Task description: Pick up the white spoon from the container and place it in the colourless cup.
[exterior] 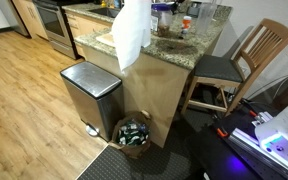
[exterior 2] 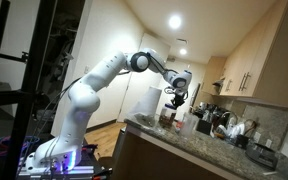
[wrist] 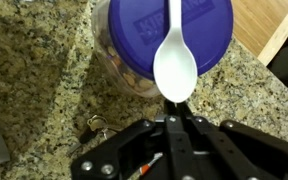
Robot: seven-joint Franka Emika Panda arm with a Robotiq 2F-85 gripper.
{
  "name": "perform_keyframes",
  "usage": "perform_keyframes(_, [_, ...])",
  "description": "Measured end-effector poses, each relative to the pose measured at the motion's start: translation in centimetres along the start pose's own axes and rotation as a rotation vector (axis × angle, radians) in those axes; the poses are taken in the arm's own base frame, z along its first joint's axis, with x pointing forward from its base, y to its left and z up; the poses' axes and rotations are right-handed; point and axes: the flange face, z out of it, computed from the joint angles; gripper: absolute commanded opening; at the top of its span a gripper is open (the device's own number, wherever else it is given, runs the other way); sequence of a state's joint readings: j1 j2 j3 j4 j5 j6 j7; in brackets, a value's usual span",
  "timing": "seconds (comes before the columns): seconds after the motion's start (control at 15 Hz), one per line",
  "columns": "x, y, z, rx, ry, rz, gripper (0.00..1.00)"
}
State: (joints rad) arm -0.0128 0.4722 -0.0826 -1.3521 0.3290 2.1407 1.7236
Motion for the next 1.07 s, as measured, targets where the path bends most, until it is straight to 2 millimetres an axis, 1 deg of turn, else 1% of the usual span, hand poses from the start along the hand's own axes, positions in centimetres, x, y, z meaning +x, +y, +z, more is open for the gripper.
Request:
perform_keyframes(0.07, [0.2, 0.0, 0.0, 0.001, 0.008, -0.002, 0.33])
perform_keyframes(0.2, [0.5, -0.1, 0.0, 0.0, 0.022, -0.005, 0.48])
perform_keyframes(0.27, [0.7, 0.0, 0.0, -0.003, 0.024, -0.003, 0.58])
perform_keyframes(0.33, [0.8, 0.1, -0.1, -0.007, 0.025, -0.002, 0.64])
perform_keyframes(0.4, [1.0, 0.2, -0.5, -0.011, 0.025, -0.002, 0.73])
perform_keyframes(0.47, [1.1, 0.3, -1.0, -0.015, 0.025, -0.004, 0.79])
perform_keyframes(0.53, [1.2, 0.5, -1.8, -0.015, 0.022, -0.008, 0.88])
perform_keyframes(0.67, [1.5, 0.9, -3.5, -0.019, 0.009, -0.026, 1.0])
perform_keyframes(0.93, [1.3, 2.6, -7.1, -0.042, -0.109, -0.118, 1.0])
perform_keyframes(1.07, [1.1, 3.3, -7.9, -0.04, -0.143, -0.146, 1.0])
